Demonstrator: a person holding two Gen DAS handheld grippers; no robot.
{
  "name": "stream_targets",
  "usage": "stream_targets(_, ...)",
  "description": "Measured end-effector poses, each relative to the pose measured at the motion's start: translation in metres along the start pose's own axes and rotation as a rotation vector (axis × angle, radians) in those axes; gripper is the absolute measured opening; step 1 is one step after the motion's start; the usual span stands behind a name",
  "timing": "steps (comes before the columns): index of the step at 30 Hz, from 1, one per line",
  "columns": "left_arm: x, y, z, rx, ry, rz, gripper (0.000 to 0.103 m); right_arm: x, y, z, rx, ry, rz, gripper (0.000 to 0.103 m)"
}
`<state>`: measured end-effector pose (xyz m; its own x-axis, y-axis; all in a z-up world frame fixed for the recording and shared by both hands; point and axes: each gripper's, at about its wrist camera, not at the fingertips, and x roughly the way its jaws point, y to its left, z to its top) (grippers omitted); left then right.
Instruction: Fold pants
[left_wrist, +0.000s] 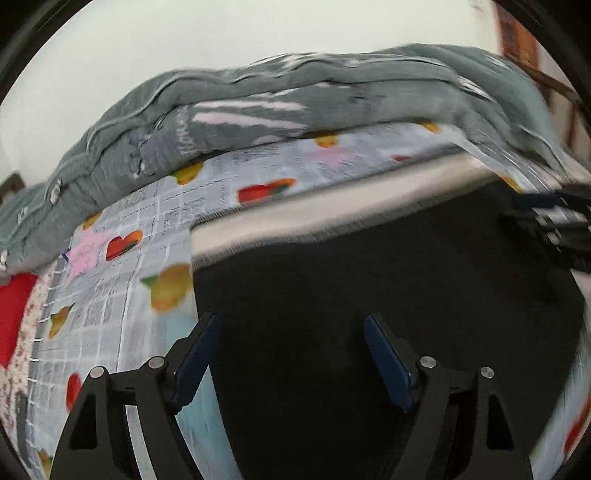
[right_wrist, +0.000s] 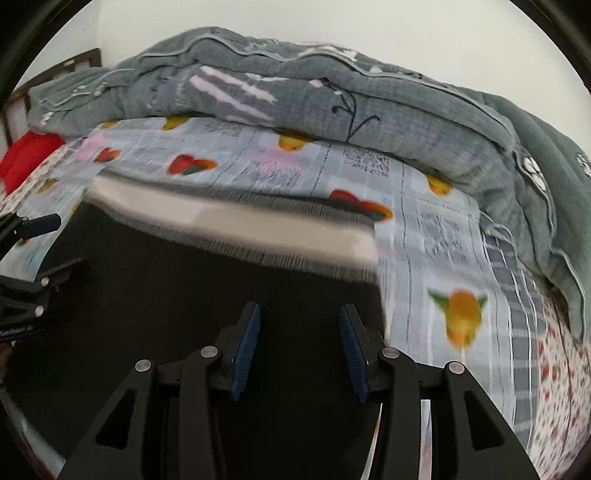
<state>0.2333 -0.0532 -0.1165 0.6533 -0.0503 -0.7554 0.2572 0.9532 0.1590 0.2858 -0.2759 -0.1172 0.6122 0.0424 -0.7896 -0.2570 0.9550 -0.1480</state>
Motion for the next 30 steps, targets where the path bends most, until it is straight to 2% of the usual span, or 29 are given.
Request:
stream_targets(2, -0.026, -0.015, -0.025, 0.031, -0.036, -0.004, 0.079, -0.020, 0.005, -0.027, 0.007, -0.041, 0.009, 0.044)
stream_targets(6, -0.061, -0.023, -0.069, -0.024, -0.079, -0.046, 0.079, -0.047, 0.007, -0.082, 0.080, -0.078, 0.054, 0.044)
stream_targets(9, -0.067, -0.020, -0.094, -0.089, -0.039, -0.090, 0.079, -0.056, 0.011, -0.109, 0.084, -0.090, 0.039, 0.044)
stream_targets(11, -0.072, -0.017, -0.111, -0.102, -0.024, -0.093, 0.082, -0.063, 0.011, -0.126, 0.106, -0.080, 0.051, 0.044)
stream_targets(13, -0.071, -0.015, -0.125, -0.090, 0.012, -0.059, 0.081, -0.074, 0.009, -0.135, 0.127, -0.090, 0.059, 0.044)
stream_targets(15, -0.078, -0.013, -0.142, -0.067, -0.006, -0.049, 0.081, -0.086, 0.009, -0.145, 0.139, -0.079, 0.085, 0.044)
stream_targets(17, -0.086, -0.012, -0.150, -0.037, -0.020, -0.008, 0.081, -0.098, 0.009, -0.155, 0.153, -0.098, 0.099, 0.044)
stream_targets(20, -0.089, -0.011, -0.148, -0.031, -0.017, 0.007, 0.081, -0.112, 0.012, -0.168, 0.161, -0.131, 0.100, 0.044)
stream_targets(24, -0.083, -0.030, -0.138, 0.096, -0.042, 0.113, 0.081, -0.119, 0.013, -0.175, 0.213, -0.139, 0.144, 0.044)
stream_targets(25, -0.083, -0.034, -0.136, 0.106, -0.050, 0.121, 0.079, -0.120, 0.013, -0.176, 0.220, -0.139, 0.158, 0.044)
stream_targets(27, -0.081, -0.041, -0.130, 0.144, -0.066, 0.119, 0.064, -0.122, 0.013, -0.178, 0.225, -0.143, 0.171, 0.044)
stream_targets(28, -0.080, -0.043, -0.129, 0.164, -0.081, 0.143, 0.043, -0.123, 0.014, -0.180, 0.226, -0.147, 0.170, 0.044)
stream_targets(29, -0.079, -0.045, -0.127, 0.164, -0.092, 0.161, 0.032, -0.123, 0.013, -0.180, 0.226, -0.148, 0.166, 0.044)
stream_targets(30, -0.086, -0.041, -0.125, 0.111, -0.135, 0.169, 0.026, -0.122, 0.014, -0.181, 0.224, -0.147, 0.155, 0.044)
